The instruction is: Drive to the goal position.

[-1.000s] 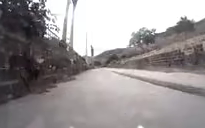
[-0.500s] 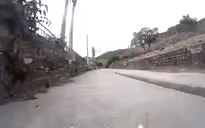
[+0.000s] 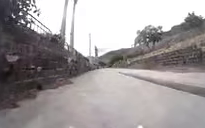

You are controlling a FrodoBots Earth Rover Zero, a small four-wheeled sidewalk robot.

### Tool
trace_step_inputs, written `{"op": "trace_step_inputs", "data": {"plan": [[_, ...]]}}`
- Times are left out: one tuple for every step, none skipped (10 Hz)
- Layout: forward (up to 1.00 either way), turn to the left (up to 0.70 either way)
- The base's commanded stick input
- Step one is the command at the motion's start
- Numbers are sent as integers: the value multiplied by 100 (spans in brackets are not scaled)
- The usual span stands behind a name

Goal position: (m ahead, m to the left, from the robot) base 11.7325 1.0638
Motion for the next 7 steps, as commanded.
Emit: {"op": "trace_step_inputs", "data": {"plan": [[100,0],[100,0],[100,0],[100,0],[100,0],[100,0],[100,0]]}}
